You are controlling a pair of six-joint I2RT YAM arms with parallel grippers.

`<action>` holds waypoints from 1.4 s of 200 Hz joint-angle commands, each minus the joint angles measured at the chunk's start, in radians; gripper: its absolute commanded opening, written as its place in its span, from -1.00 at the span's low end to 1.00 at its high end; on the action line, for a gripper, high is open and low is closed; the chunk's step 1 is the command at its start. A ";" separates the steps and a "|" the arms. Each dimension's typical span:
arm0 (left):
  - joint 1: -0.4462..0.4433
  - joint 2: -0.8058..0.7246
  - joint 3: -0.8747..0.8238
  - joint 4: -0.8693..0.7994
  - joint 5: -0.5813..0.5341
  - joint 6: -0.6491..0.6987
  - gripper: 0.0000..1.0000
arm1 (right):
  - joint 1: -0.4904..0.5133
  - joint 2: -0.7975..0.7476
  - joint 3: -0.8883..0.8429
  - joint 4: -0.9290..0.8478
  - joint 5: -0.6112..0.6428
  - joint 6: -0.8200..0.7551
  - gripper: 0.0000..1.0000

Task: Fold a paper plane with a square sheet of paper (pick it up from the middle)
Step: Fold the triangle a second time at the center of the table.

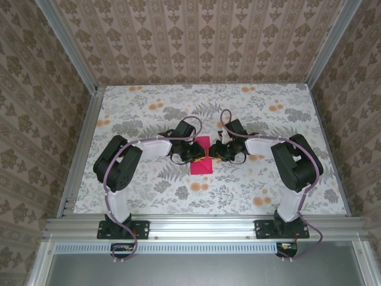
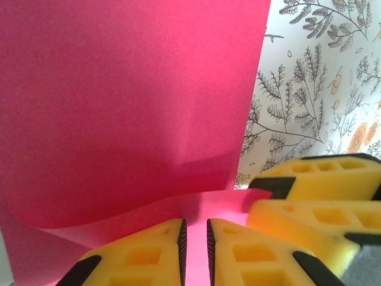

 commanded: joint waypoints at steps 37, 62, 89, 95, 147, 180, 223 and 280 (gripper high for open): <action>0.008 0.009 -0.018 -0.031 -0.015 0.013 -0.63 | -0.013 0.083 0.125 -0.080 -0.022 -0.083 -0.43; 0.007 0.007 -0.022 -0.030 -0.016 0.013 -0.63 | -0.013 0.124 0.187 -0.103 -0.020 -0.099 -0.42; 0.007 0.004 -0.024 -0.031 -0.015 0.014 -0.63 | -0.014 0.176 0.255 -0.136 -0.007 -0.116 -0.42; 0.009 0.002 -0.024 -0.031 -0.015 0.014 -0.63 | -0.014 0.186 0.271 -0.145 -0.003 -0.119 -0.42; 0.007 -0.008 -0.028 -0.005 0.012 0.019 -0.61 | -0.011 0.192 0.286 -0.253 0.150 -0.138 -0.43; -0.002 -0.013 -0.030 0.027 0.054 0.031 -0.58 | -0.007 0.109 0.154 -0.233 0.193 -0.070 -0.43; -0.019 -0.006 -0.028 0.046 0.085 0.038 -0.57 | -0.005 -0.003 0.020 -0.158 0.153 0.022 -0.42; -0.027 0.015 -0.013 0.034 0.073 0.036 -0.57 | -0.034 -0.090 0.020 -0.158 0.009 -0.098 -0.32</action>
